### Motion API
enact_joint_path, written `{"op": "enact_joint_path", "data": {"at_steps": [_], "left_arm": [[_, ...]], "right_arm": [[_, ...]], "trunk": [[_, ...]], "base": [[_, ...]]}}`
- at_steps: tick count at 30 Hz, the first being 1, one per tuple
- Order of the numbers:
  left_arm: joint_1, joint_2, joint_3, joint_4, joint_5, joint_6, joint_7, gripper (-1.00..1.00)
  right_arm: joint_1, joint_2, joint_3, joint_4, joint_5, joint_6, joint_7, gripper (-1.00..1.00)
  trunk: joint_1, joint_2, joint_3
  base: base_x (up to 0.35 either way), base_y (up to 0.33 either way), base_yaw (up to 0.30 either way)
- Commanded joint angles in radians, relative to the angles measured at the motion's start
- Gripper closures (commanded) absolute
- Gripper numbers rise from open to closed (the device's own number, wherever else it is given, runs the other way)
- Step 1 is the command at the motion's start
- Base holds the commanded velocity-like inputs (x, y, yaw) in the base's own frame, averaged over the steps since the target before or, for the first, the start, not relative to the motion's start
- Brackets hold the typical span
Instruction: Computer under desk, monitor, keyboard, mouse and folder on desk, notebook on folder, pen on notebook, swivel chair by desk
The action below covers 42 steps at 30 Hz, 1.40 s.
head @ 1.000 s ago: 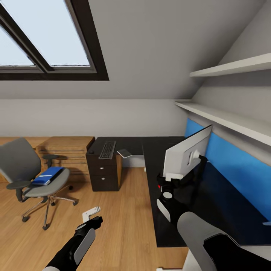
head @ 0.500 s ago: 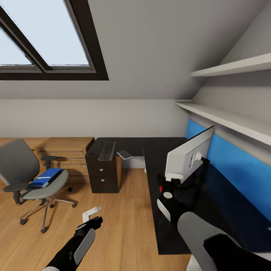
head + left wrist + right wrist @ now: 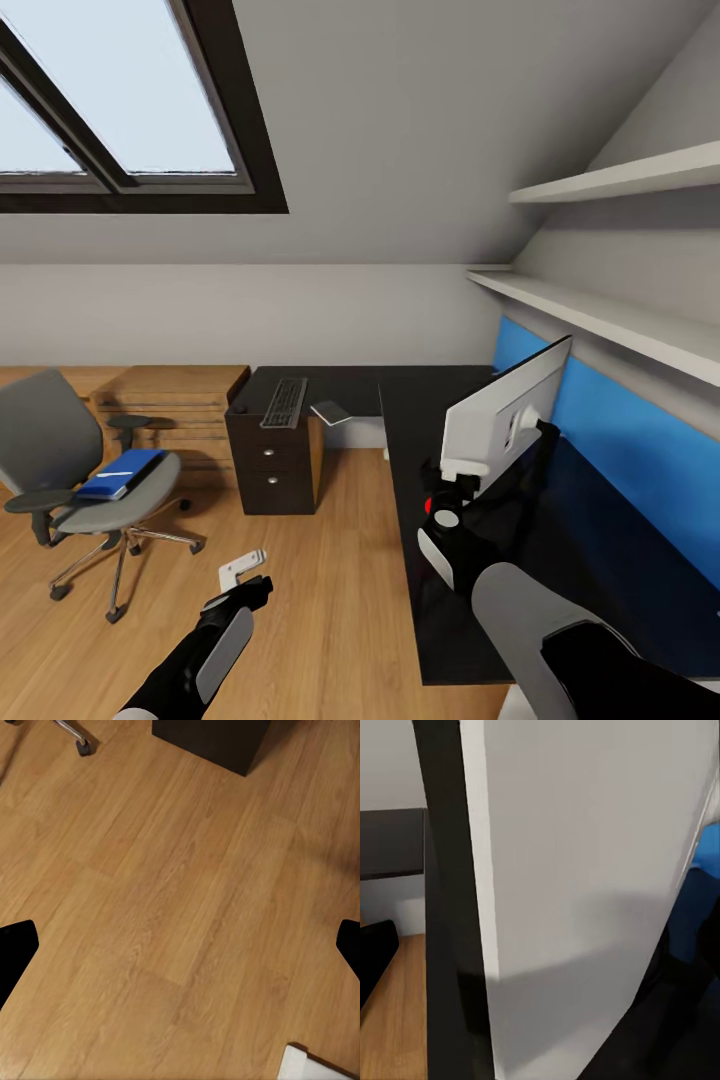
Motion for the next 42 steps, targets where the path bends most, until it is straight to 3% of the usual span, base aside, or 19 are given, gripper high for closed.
{"op": "enact_joint_path", "data": {"at_steps": [1,10,42], "left_arm": [[0.000,0.001,-0.003,0.001,0.006,0.003,0.007,-1.00],[0.000,0.001,-0.003,0.004,0.006,0.002,0.008,-1.00],[0.000,-0.001,-0.003,0.021,0.006,0.003,0.007,-1.00]], "right_arm": [[-0.001,0.000,0.008,0.002,-0.011,-0.017,-0.028,-1.00],[-0.001,0.000,0.008,0.002,-0.011,-0.027,-0.062,-1.00],[-0.001,-0.002,0.007,0.001,-0.012,-0.027,-0.064,-1.00]], "trunk": [[0.000,-0.001,0.000],[0.000,-0.001,0.000],[0.000,-0.001,0.000]], "base": [[0.000,0.000,0.000],[0.020,0.000,0.000],[0.000,0.044,0.000]]}}
